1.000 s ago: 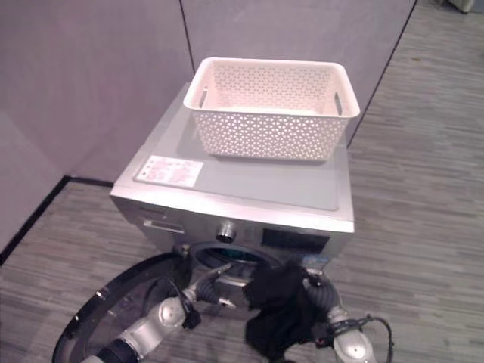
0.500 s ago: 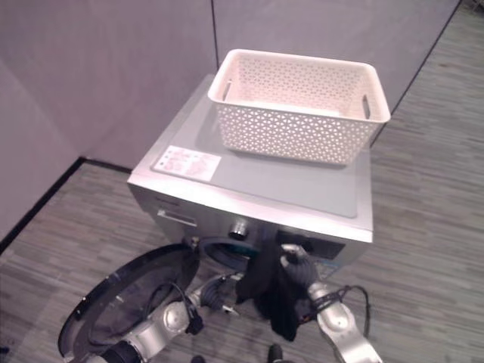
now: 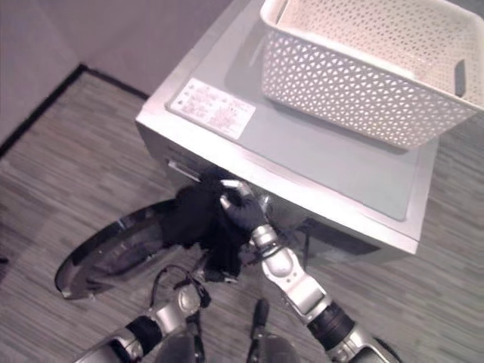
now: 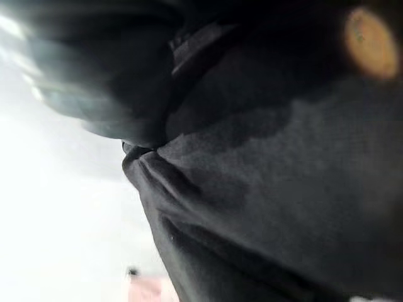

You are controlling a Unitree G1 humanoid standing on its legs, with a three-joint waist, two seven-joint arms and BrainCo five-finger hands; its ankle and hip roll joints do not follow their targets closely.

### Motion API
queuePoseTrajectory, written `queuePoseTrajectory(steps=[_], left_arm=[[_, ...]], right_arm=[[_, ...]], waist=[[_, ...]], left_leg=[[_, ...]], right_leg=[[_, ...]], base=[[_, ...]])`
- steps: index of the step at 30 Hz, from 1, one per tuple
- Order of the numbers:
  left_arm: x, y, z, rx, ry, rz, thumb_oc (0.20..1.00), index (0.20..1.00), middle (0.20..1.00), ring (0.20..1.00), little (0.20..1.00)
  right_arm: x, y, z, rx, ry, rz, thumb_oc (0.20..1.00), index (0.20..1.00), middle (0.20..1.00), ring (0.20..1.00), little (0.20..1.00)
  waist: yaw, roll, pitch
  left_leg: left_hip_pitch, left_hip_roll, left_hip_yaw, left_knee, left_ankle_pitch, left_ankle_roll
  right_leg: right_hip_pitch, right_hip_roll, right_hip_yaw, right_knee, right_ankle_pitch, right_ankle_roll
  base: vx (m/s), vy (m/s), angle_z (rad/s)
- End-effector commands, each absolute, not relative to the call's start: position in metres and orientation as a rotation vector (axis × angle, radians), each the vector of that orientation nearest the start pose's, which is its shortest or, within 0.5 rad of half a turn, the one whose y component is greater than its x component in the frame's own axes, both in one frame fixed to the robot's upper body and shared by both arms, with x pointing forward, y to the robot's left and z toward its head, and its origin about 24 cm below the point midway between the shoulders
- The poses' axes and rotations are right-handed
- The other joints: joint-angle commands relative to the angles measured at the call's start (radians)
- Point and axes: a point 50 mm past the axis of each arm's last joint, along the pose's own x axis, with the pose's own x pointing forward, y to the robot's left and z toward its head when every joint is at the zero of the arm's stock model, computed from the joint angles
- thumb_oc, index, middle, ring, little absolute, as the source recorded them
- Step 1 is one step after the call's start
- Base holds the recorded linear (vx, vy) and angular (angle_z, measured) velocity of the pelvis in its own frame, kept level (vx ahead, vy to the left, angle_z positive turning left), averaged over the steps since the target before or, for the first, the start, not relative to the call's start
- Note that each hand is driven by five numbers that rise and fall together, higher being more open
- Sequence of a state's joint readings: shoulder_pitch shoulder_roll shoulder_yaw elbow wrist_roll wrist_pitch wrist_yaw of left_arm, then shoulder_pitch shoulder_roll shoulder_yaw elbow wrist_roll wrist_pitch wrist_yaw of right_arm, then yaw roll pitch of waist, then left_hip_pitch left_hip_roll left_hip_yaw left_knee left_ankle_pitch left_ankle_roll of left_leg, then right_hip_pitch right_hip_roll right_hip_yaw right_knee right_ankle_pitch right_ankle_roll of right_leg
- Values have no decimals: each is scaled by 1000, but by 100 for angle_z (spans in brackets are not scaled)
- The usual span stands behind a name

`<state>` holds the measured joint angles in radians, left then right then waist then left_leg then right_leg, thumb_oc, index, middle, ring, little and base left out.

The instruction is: Grab the laundry basket,head to the washer,open it,put in the laundry and shut it.

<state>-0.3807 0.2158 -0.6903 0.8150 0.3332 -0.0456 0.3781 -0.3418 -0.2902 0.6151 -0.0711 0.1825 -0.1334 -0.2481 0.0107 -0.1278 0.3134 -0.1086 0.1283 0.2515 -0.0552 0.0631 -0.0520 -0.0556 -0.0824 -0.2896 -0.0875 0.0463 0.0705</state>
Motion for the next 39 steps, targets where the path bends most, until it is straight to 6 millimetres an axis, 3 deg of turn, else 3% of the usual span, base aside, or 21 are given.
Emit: queuePoseTrajectory(steps=[1,10,15,19,27,33,39], left_arm=[[288,91,-34,932,57,-181,1000,1000,1000,1000,1000],[289,103,-18,758,23,-53,1000,1000,1000,1000,1000],[282,94,5,583,-62,-158,1000,1000,1000,1000,1000],[280,85,11,507,-74,-195,1000,1000,1000,1000,1000],[301,54,31,388,-98,-171,1000,1000,1000,1000,1000],[314,30,48,342,-118,-212,1000,1000,1000,1000,1000],[325,32,54,400,-137,-207,1000,1000,1000,1000,1000]], right_arm=[[259,-50,148,26,-537,417,200,200,200,200,200],[257,-57,145,37,-521,400,200,200,200,200,200],[260,-66,144,37,-511,363,200,200,200,200,200],[260,-73,143,50,-512,328,200,200,200,200,200],[262,-75,144,46,-518,281,200,200,200,200,200],[265,-78,140,76,-491,251,200,200,200,200,200],[266,-81,141,83,-494,253,200,200,200,200,200]], waist=[[16,-32,-5],[31,-37,-13],[42,-32,-17],[46,-35,-19],[30,-82,-6],[-5,-124,-14],[-35,-149,-31]], left_leg=[[-23,75,2,-18,41,-14],[-44,82,-21,-27,52,-18],[-61,82,-44,-30,60,-20],[-71,82,-53,-31,62,-22],[-98,94,-58,-32,72,-28],[-98,108,-36,-32,66,-28],[-90,115,-16,-32,58,-26]], right_leg=[[-24,-72,-54,36,-8,63],[-22,-59,-86,30,-15,57],[-22,-54,-104,26,-18,55],[-25,-52,-118,27,-17,56],[-46,-37,-128,27,-8,57],[-58,-26,-113,19,6,61],[-62,-19,-97,16,13,62]], base=[[-6,-49,13],[5,-43,17],[9,-33,7],[9,-14,19],[-12,-31,8],[-3,-5,0],[5,-1,-3]])
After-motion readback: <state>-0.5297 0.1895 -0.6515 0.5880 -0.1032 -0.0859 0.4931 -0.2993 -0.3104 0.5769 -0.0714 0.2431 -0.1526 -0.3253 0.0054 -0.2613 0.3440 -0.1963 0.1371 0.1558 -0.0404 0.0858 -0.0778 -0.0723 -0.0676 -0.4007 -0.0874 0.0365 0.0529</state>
